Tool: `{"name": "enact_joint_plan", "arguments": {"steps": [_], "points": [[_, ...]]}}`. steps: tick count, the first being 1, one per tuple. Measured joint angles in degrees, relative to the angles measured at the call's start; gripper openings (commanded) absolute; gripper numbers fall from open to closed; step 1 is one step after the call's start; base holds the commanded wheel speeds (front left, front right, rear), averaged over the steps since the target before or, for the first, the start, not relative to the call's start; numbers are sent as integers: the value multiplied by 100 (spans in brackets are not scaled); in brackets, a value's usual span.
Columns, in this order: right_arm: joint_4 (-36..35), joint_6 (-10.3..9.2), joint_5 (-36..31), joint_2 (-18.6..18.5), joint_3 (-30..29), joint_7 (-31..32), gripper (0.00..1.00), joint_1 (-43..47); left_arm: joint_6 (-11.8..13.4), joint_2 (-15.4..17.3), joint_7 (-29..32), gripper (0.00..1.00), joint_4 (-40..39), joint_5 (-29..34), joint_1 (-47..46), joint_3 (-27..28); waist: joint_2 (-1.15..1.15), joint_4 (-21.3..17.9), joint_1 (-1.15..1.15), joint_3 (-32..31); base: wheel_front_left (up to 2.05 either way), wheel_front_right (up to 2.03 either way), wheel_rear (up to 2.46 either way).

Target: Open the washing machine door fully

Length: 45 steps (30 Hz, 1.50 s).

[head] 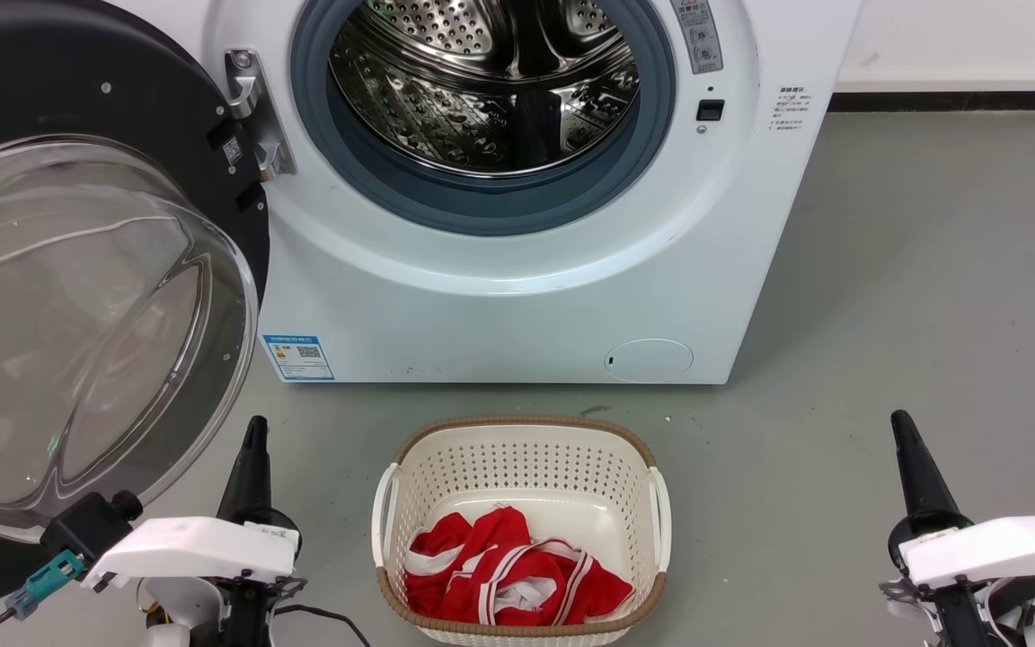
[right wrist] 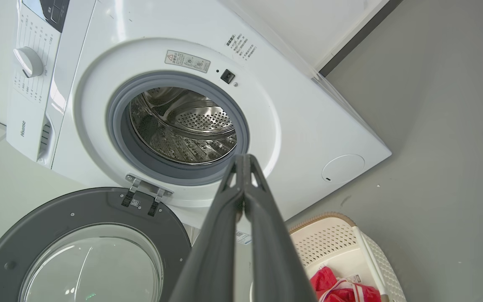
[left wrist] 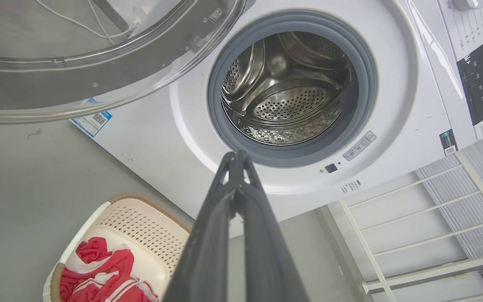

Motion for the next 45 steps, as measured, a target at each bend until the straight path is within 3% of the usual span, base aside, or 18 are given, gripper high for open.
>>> {"name": "enact_joint_plan", "arguments": {"steps": [45], "points": [[326,-1,2688,-1,-127,461,0,-167,-296,-40,662,0,168,-2681,-1,265,0,-9,-1,-114,0,0,0]]}}
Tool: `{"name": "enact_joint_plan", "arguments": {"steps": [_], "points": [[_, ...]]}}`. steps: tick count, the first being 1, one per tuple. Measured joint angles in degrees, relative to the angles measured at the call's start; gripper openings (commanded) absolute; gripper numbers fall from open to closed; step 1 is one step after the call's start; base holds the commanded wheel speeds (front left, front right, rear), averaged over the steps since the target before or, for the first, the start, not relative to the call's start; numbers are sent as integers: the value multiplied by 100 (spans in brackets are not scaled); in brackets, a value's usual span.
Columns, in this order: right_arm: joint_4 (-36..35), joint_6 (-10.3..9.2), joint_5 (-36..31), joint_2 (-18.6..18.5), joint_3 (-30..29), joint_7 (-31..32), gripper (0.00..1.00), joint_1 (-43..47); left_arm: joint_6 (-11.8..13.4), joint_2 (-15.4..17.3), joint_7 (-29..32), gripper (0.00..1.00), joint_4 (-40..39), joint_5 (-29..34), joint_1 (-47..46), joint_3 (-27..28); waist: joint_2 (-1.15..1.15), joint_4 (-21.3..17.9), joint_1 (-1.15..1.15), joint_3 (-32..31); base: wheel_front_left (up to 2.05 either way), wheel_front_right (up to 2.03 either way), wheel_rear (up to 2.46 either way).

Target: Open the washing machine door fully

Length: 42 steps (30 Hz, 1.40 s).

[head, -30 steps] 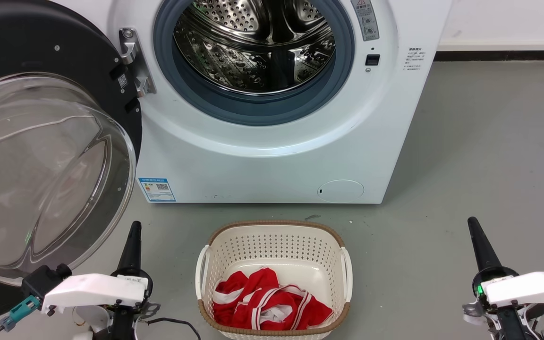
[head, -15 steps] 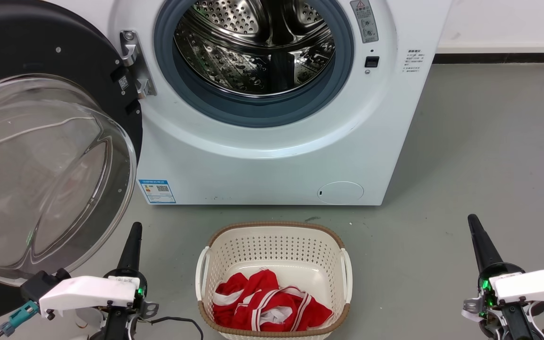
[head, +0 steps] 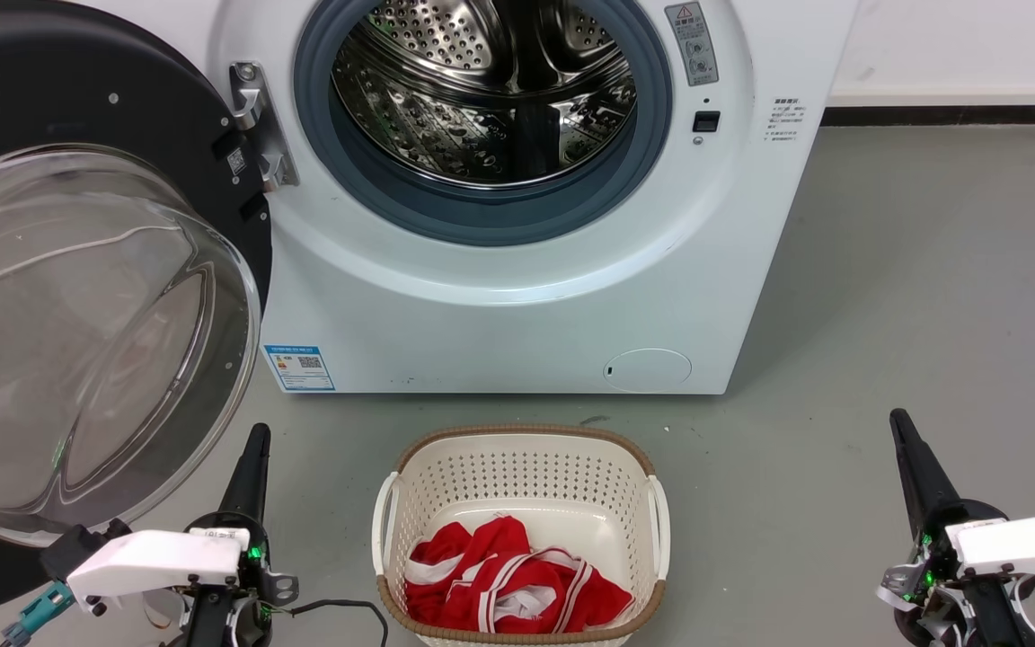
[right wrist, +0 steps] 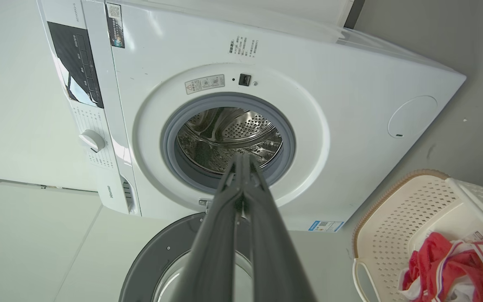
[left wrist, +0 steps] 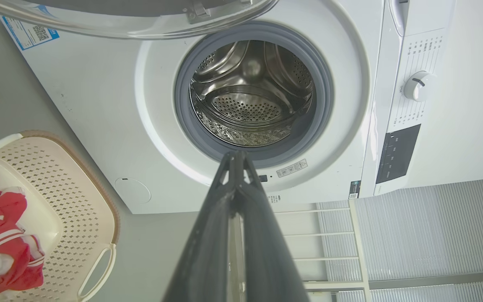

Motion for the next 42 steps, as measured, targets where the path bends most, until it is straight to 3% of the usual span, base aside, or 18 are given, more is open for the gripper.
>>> {"name": "enact_joint_plan", "arguments": {"steps": [24,42], "points": [[129,0,1101,0,-55,187,0,-81,-132,-12,270,0,75,-1098,-1,91,0,-5,0,-63,0,0,0],[134,0,1135,0,-59,197,0,-88,-133,-14,279,0,79,-1131,-1,94,0,-5,0,-64,0,0,0]]}}
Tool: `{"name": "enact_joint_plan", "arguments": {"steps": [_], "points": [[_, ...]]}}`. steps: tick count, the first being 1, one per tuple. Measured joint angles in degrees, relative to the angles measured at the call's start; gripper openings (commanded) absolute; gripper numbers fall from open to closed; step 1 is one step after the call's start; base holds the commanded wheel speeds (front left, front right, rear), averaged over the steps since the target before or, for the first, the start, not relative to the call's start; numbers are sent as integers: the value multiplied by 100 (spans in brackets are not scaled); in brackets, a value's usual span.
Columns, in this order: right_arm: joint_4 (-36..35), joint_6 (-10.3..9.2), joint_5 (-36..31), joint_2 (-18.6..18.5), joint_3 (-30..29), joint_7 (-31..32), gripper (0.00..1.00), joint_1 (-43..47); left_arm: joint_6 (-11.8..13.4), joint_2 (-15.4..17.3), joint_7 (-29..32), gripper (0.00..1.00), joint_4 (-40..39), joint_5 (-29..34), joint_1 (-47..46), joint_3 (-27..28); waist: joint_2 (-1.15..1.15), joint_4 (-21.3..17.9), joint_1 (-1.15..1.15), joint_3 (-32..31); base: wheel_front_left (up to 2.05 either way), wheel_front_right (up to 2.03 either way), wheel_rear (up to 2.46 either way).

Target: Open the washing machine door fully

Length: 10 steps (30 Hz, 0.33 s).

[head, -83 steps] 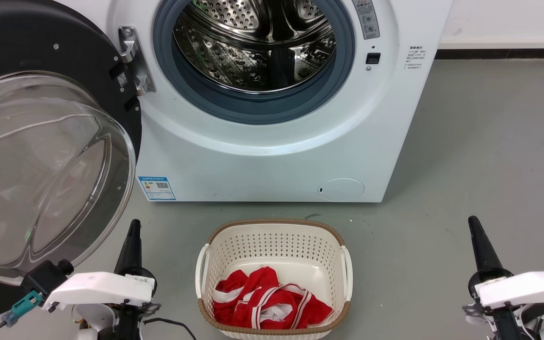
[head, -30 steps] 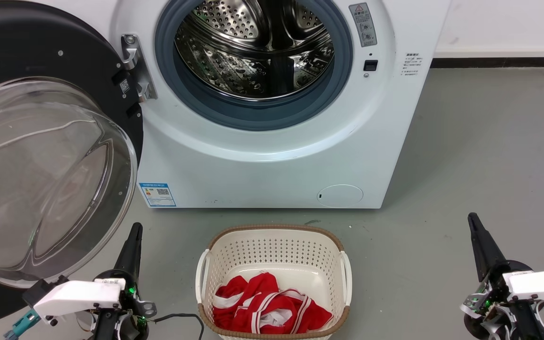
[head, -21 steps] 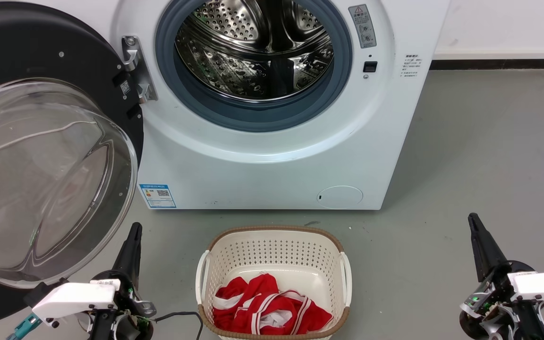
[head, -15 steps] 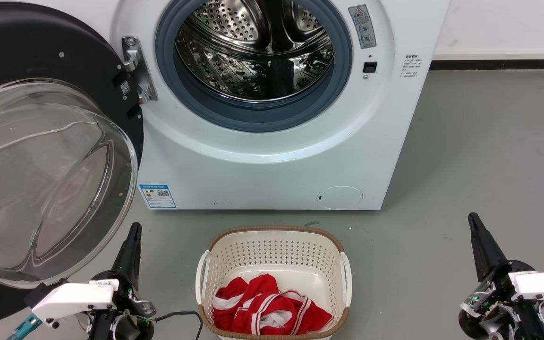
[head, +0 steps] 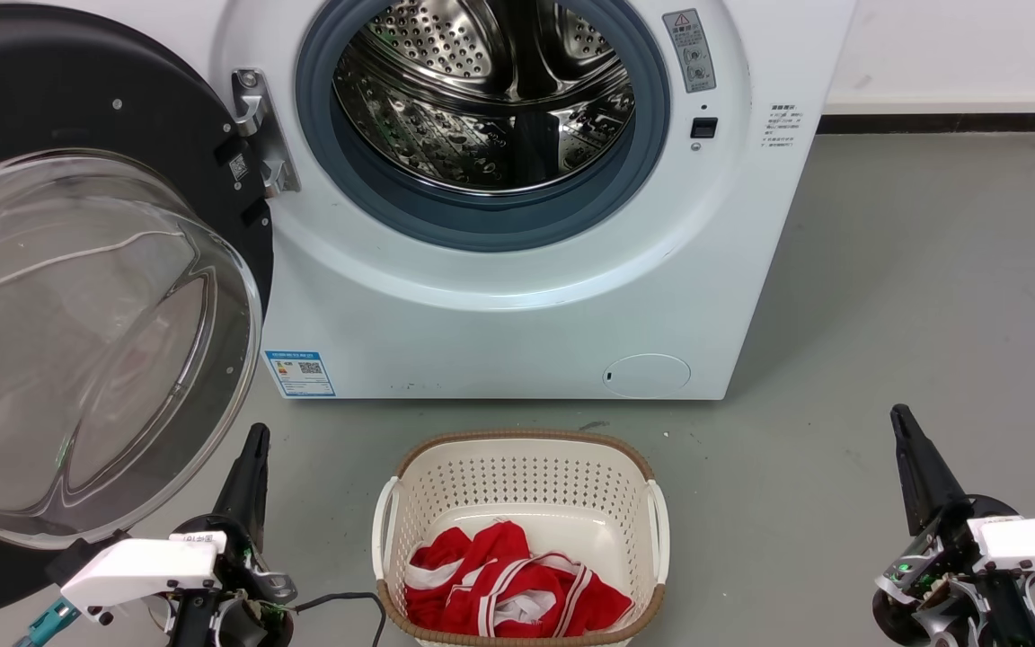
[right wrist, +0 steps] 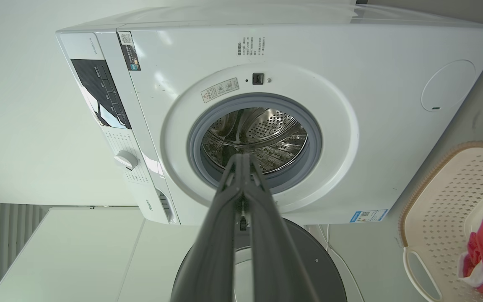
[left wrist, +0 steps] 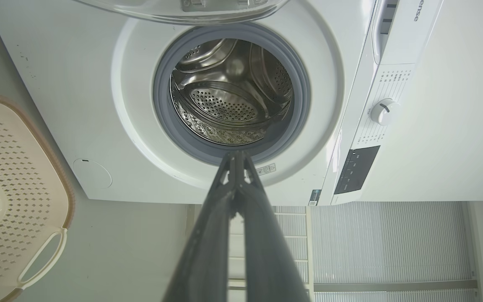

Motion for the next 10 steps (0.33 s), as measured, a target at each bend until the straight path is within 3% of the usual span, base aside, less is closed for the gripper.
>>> {"name": "enact_joint_plan", "arguments": {"steps": [10], "points": [[0,0,0,0,-2,0,0,0,0,0,0,0,0,0,-1,0,0,0,0,0,0,0,0]]}}
